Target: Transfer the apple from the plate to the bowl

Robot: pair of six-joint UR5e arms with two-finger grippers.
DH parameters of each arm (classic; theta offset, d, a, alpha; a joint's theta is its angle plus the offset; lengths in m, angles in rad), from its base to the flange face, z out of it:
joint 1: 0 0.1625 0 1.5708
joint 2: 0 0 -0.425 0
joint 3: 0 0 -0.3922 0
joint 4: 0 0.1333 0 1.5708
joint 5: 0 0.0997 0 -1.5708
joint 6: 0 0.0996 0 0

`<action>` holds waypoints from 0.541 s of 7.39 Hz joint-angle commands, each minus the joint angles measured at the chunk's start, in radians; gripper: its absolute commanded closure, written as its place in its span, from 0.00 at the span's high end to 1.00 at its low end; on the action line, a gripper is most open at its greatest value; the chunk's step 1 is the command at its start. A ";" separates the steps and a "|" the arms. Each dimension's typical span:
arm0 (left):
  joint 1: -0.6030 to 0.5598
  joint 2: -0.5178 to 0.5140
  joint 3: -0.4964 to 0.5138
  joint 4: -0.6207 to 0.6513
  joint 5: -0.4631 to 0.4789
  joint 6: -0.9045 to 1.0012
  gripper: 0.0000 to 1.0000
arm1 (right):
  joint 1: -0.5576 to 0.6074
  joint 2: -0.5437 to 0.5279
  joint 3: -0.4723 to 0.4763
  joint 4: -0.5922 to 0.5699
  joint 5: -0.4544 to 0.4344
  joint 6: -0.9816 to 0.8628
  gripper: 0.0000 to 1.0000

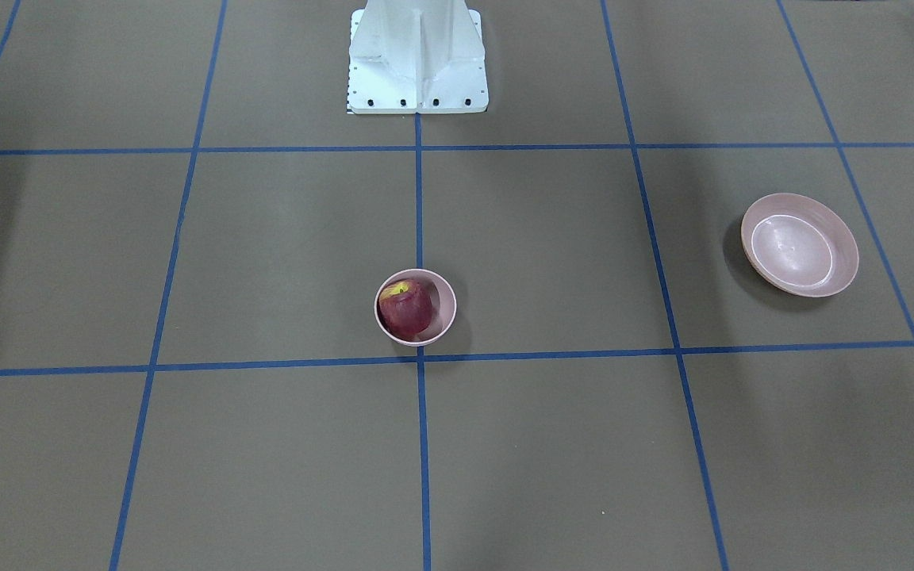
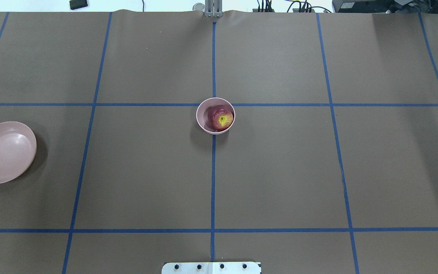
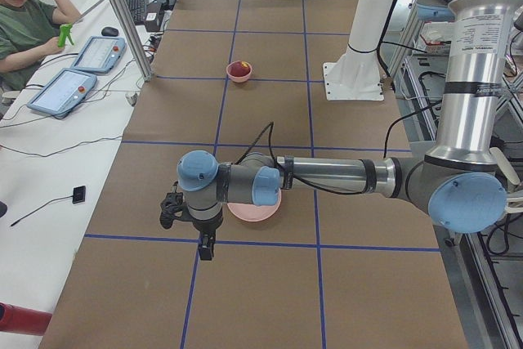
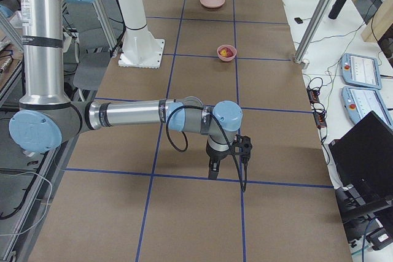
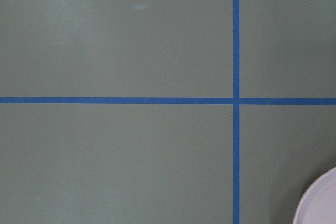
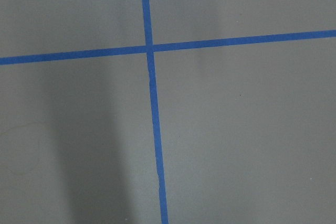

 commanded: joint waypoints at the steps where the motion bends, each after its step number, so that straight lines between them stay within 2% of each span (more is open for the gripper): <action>1: 0.000 -0.001 0.002 0.000 0.000 0.000 0.98 | 0.000 -0.003 0.000 0.003 -0.004 -0.002 1.00; 4: 0.000 0.004 0.001 0.000 -0.003 0.008 0.98 | 0.000 -0.009 -0.005 0.003 0.004 -0.002 1.00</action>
